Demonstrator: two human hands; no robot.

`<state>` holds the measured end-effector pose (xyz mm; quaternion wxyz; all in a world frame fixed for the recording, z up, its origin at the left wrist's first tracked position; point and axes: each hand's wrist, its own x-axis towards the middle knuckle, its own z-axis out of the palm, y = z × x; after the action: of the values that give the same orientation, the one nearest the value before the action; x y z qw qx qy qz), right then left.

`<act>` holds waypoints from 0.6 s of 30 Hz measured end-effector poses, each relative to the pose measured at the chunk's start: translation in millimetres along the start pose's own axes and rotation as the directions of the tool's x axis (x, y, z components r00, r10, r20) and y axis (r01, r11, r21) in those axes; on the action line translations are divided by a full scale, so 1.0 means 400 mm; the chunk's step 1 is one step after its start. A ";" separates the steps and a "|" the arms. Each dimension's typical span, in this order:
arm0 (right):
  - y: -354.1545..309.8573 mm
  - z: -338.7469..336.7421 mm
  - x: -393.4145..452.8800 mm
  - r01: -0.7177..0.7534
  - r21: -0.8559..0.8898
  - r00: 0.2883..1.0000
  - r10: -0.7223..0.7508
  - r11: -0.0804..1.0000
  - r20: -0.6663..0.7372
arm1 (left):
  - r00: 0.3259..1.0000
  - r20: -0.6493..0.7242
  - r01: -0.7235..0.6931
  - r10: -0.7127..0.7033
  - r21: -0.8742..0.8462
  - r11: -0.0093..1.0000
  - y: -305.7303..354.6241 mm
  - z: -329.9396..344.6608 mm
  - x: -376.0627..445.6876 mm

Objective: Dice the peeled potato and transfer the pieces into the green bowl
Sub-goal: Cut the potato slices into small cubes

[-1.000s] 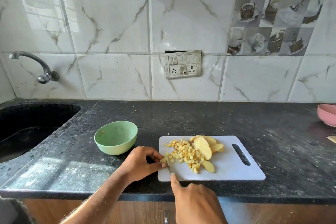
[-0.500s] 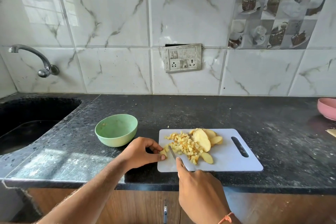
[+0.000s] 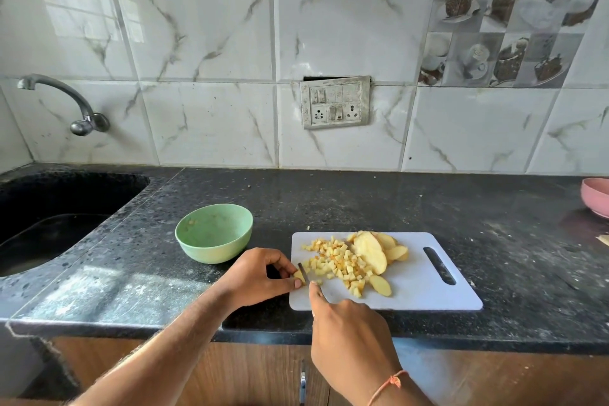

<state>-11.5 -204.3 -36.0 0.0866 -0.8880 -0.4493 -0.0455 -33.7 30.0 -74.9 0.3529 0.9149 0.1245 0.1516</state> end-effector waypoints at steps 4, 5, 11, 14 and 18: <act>-0.008 0.002 0.006 0.014 -0.014 1.000 -0.014 1.000 0.015 | 1.000 -0.002 0.003 -0.003 -0.025 1.000 0.001 0.001 -0.002; -0.010 0.002 0.010 0.018 -0.025 1.000 -0.017 1.000 0.018 | 1.000 0.002 0.007 -0.007 -0.030 1.000 0.001 0.001 -0.001; -0.019 0.007 0.043 0.011 -0.055 0.998 -0.008 0.998 0.057 | 1.000 0.020 0.019 -0.018 -0.052 0.998 -0.001 -0.001 0.001; -0.019 0.006 0.035 0.026 -0.073 0.998 -0.021 0.997 0.064 | 0.999 0.028 0.033 -0.031 -0.068 0.997 -0.003 -0.001 0.002; -0.005 -0.001 0.014 0.053 -0.076 0.992 -0.043 0.996 0.122 | 0.998 0.028 0.056 -0.054 -0.078 0.995 -0.005 0.001 0.004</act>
<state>-9.7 -198.8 -34.4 0.0229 -0.8807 -0.4729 -0.0117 -32.5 31.7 -76.3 0.3943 0.8983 0.1388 0.1350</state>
